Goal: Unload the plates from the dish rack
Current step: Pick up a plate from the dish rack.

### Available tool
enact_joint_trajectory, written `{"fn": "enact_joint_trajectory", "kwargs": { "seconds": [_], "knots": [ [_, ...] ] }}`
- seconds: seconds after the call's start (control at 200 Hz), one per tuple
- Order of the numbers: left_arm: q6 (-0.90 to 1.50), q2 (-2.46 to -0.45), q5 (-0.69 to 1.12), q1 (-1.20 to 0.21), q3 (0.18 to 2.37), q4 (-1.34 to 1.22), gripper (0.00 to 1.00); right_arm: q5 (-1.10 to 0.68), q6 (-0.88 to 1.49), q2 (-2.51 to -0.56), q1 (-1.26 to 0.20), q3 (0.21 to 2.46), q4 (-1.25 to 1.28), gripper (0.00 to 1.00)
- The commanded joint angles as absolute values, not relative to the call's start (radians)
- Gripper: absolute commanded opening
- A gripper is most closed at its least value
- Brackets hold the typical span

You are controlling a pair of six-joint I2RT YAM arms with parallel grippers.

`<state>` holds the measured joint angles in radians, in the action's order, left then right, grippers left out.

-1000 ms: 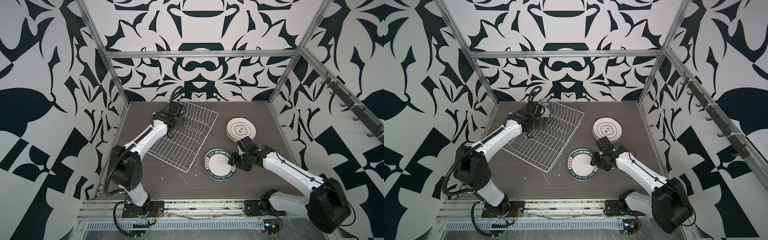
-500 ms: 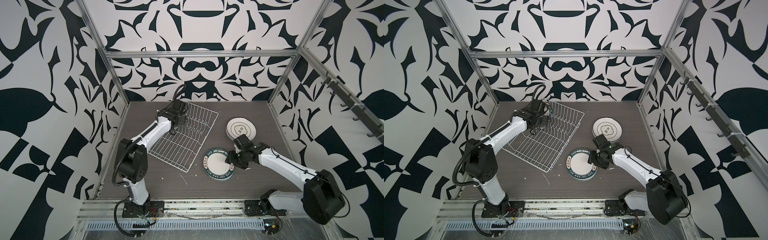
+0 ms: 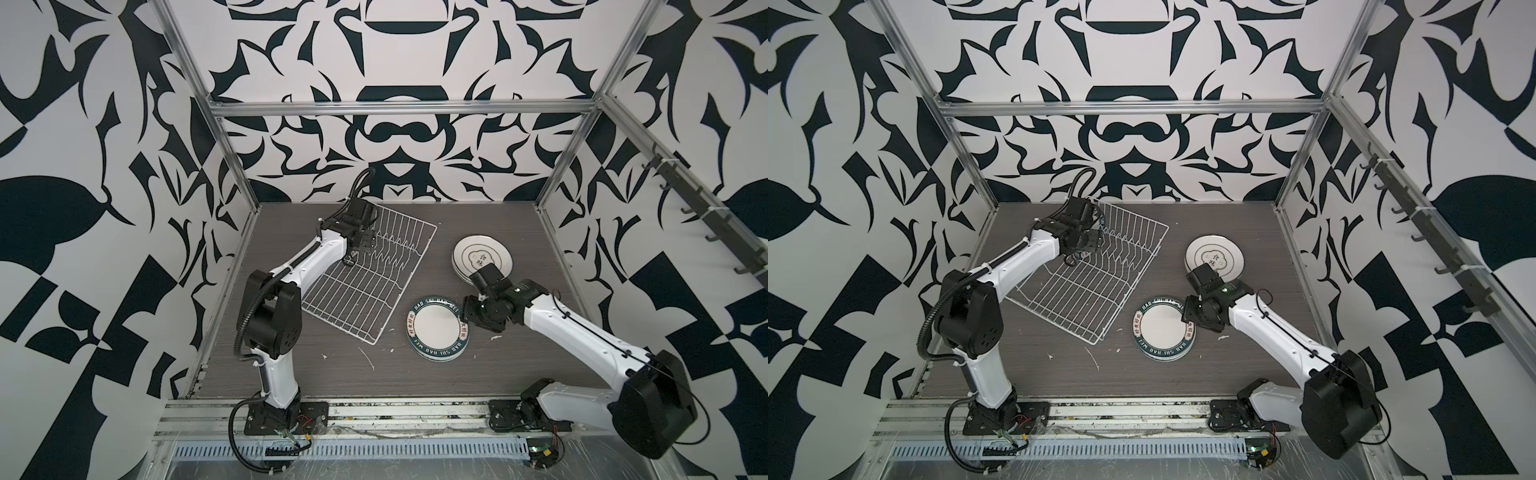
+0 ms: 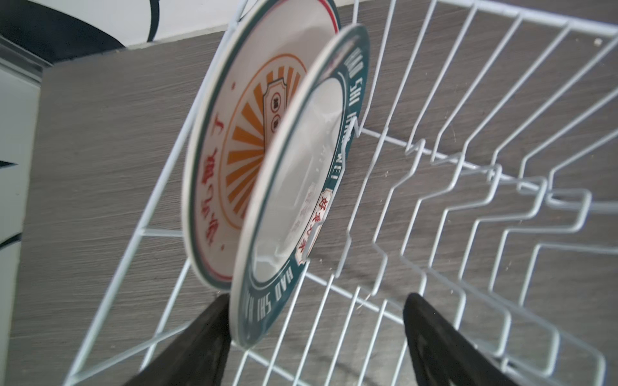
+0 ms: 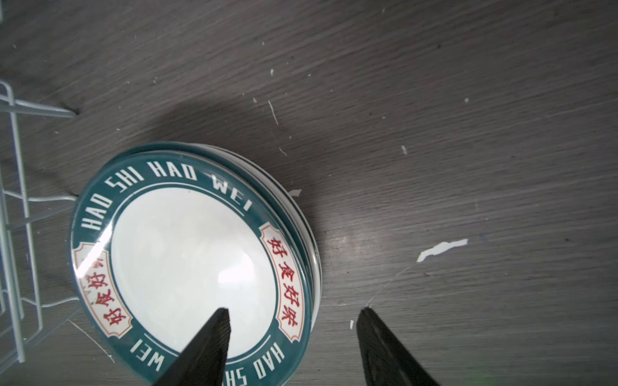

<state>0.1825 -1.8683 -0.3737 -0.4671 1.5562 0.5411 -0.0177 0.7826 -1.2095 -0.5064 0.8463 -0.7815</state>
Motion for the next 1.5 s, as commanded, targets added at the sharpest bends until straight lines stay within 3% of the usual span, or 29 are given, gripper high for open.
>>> {"fn": "enact_joint_trajectory", "kwargs": {
  "seconds": [0.0, 0.435, 0.66, 0.955, 1.325, 1.495],
  "knots": [
    [0.158, -1.905, -0.395, -0.458, 1.593, 0.532, 0.78, 0.018, 0.773, -1.178, -0.511, 0.865, -0.823, 0.65],
    [0.118, -1.943, -0.446, -0.44, 1.572, 0.421, 0.57, 0.006, 0.768, -1.104, -0.511, 0.816, -0.816, 0.65],
    [0.108, -1.976, -0.463, -0.44, 1.58, 0.419, 0.32, 0.009, 0.773, -1.073, -0.512, 0.797, -0.822, 0.65],
    [0.102, -1.968, -0.471, -0.44, 1.58, 0.427, 0.12, 0.005, 0.772, -1.063, -0.511, 0.791, -0.817, 0.65],
    [0.074, -1.926, -0.499, -0.44, 1.579, 0.469, 0.0, -0.012, 0.769, -1.065, -0.511, 0.771, -0.774, 0.65],
    [0.03, -1.862, -0.537, -0.457, 1.583, 0.546, 0.0, -0.013, 0.769, -1.086, -0.512, 0.78, -0.759, 0.65]
  ]
}}
